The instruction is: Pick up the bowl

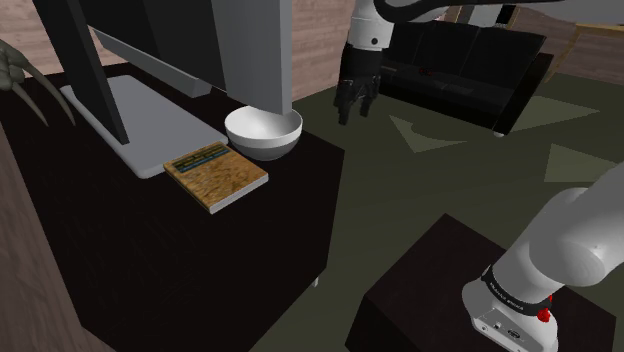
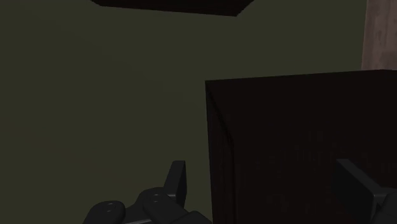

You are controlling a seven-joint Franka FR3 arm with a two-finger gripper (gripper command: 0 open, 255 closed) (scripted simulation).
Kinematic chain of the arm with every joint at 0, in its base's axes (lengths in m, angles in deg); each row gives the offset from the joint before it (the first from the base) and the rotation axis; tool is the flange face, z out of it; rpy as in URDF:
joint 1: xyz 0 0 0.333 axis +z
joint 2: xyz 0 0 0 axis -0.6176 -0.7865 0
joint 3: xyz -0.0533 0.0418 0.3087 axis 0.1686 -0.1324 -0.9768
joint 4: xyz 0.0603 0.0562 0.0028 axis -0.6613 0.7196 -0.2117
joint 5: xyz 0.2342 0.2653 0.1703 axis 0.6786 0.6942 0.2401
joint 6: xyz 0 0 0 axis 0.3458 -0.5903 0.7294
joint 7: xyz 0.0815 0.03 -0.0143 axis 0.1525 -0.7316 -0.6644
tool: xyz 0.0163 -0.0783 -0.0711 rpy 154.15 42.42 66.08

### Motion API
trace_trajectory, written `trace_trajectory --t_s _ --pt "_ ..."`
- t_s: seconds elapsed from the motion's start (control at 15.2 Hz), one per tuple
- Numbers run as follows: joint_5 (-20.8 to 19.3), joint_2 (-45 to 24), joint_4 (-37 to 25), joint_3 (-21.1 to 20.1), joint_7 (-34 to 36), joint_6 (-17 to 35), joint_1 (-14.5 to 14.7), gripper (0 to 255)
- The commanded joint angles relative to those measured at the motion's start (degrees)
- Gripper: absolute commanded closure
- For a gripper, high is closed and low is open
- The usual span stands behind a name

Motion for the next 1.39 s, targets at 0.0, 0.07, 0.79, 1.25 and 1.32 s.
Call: trace_trajectory --t_s 0.0,0.07,0.79,1.25,1.32 --pt "-0.5 -4.7 -5.1 -0.9 1.5 -0.4 0.3 0" --pt "-0.9 -7.1 -8.0 -1.3 2.4 -0.9 0.5 0" --pt "-6.8 -36.3 -48.5 -3.6 10.4 -12.6 6.1 0" --pt "-6.1 -33.6 -38.5 -3.5 9.6 -5.2 5.2 0" --pt "-6.1 -33.6 -38.5 -3.5 9.6 -5.3 5.2 0"
